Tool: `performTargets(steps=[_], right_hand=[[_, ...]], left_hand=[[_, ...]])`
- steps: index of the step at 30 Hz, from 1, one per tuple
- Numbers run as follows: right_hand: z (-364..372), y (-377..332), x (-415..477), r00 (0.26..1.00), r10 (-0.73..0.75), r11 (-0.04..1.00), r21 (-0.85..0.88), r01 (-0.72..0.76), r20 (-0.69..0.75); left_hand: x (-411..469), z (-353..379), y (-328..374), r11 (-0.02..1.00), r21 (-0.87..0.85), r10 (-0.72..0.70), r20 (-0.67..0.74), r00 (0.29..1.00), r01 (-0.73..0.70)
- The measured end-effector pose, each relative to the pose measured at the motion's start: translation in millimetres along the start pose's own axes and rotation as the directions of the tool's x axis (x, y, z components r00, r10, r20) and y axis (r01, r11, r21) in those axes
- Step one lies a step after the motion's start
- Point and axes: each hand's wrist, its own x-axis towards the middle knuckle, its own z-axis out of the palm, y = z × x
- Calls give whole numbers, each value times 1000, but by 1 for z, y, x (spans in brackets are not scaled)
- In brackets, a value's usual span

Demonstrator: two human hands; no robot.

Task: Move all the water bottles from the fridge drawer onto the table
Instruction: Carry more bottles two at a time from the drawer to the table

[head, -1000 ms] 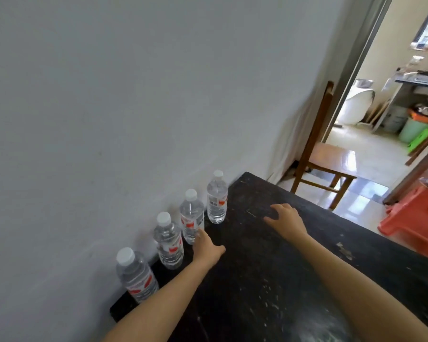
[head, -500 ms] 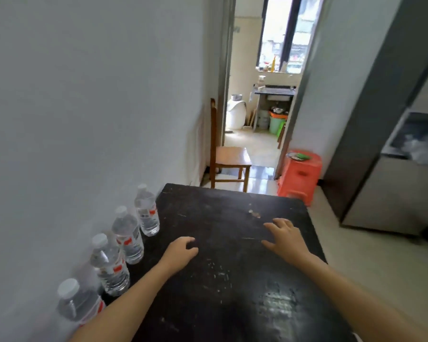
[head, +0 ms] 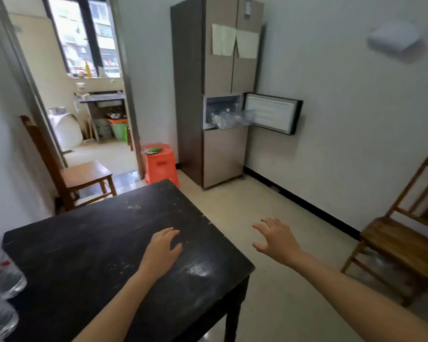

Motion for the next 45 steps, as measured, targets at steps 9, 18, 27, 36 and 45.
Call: performTargets(steps=[9,18,27,36,45], right_hand=[[-47,128,-81,976,195,981,4,-196,-99],[-106,298,-113,946,211,975,-14,-221,-246],[-111,401,-46,935,193,981,45,-188,-296],[-90,464,123,950,62,998,22,-58,-305],[-118,556,279,957,93,995,57,-80,-276]], left_hand=[[36,69,137,970,-25,242,104,965,-240],[84,143,297,928,-95,357,-46,933,-360],[159,182,348,941,-39,330,-136,934,-337],[313,213,333,969,-43,227,-249,942,-245],[487,244,349,980,-74,158,-290,944,-187]])
